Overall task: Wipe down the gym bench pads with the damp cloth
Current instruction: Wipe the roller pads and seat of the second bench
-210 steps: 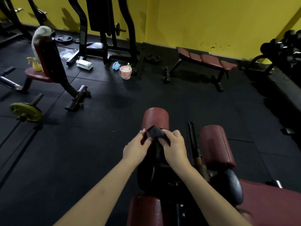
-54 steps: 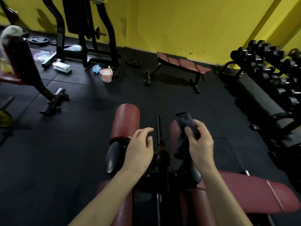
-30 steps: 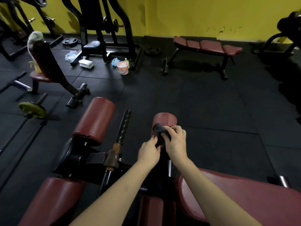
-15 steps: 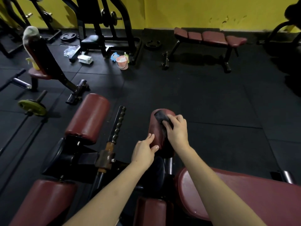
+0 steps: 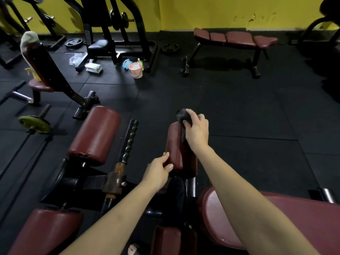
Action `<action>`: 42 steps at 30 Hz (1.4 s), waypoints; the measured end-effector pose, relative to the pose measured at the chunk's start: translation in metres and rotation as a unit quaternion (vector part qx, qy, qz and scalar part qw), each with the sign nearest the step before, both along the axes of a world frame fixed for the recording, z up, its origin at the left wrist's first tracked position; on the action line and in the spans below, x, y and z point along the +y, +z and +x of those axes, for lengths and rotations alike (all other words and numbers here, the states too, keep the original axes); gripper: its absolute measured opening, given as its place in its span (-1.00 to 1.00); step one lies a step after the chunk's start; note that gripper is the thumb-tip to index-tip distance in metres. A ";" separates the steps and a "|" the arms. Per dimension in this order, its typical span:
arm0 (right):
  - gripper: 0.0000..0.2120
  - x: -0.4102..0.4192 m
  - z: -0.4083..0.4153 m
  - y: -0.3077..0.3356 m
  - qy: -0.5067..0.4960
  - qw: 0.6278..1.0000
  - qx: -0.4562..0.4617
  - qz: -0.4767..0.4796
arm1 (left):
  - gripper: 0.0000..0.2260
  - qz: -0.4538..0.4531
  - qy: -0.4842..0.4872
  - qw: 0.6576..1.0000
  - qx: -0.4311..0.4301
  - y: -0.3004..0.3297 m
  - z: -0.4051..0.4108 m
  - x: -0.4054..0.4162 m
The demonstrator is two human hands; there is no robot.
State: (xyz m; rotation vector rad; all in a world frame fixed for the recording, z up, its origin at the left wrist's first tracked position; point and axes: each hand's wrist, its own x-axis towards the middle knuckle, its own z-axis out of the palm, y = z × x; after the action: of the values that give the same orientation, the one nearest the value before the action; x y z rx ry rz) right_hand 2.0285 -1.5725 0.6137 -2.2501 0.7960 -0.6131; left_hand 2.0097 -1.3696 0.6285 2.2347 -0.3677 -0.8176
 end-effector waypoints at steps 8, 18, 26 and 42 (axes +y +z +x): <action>-0.62 0.065 -0.120 -0.031 0.026 0.998 -0.055 0.014 | -0.48 -0.064 0.034 0.997 0.021 -0.002 -0.010 -0.003; -0.73 -0.018 0.010 -0.008 -0.074 0.994 -0.050 0.062 | -0.49 -0.080 0.038 0.995 0.048 -0.019 -0.003 -0.003; -0.71 0.040 -0.082 -0.011 0.053 0.996 -0.051 -0.048 | -0.47 -0.071 0.037 0.997 0.022 -0.019 0.007 -0.008; -0.74 0.014 -0.027 0.000 0.020 0.997 -0.066 -0.014 | -0.57 -0.079 0.059 0.995 0.026 -0.035 0.011 -0.004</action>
State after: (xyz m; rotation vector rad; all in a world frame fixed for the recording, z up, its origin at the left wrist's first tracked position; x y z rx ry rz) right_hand 2.0011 -1.5586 0.6138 -2.2186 0.6785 -0.7497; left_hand 2.0210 -1.3738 0.5936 2.0642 -0.2637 -0.7559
